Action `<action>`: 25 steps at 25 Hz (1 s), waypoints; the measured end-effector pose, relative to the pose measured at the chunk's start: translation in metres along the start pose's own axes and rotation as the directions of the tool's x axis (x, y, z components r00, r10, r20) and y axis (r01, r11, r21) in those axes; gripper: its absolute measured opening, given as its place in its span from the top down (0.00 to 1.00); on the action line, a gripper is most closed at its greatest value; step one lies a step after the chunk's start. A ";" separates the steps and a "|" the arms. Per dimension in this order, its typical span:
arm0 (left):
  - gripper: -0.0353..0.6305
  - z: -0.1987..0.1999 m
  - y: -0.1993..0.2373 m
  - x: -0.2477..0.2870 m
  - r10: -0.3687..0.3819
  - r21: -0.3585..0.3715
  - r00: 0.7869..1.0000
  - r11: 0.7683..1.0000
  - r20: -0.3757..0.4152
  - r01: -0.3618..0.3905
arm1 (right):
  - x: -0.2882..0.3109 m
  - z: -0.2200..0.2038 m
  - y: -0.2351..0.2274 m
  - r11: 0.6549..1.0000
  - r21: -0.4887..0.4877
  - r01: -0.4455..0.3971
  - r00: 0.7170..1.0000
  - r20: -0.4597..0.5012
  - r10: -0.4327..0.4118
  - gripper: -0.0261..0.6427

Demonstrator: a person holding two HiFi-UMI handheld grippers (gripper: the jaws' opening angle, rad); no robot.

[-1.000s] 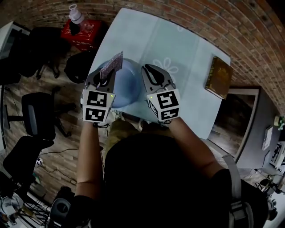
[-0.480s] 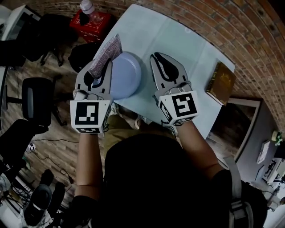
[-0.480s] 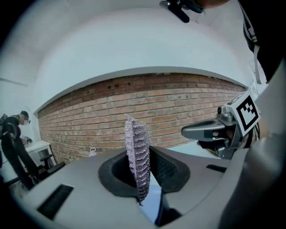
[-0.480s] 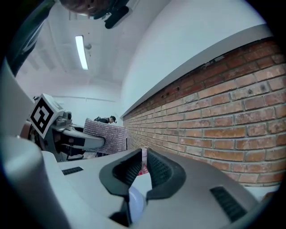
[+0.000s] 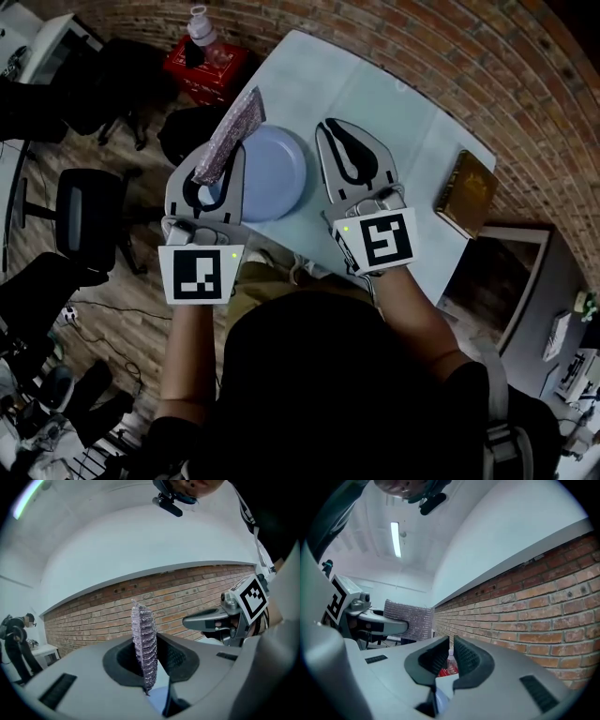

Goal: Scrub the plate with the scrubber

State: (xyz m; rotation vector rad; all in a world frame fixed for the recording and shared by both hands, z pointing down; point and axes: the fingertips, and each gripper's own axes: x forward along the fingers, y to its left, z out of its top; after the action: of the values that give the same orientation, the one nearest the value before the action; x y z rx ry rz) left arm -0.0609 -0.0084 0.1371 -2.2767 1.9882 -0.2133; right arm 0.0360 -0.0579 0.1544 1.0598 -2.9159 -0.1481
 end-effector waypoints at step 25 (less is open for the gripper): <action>0.84 -0.012 -0.013 0.001 -0.066 -0.001 0.997 0.998 -0.042 0.066 | -0.009 0.008 0.005 0.999 -0.045 0.003 0.999 0.037 -0.002 0.89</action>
State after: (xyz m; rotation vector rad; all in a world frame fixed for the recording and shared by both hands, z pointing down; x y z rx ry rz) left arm -0.0505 -0.0075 0.1513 -2.3592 1.9340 -0.2694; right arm 0.0394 -0.0482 0.1467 1.0656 -2.9286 -0.2341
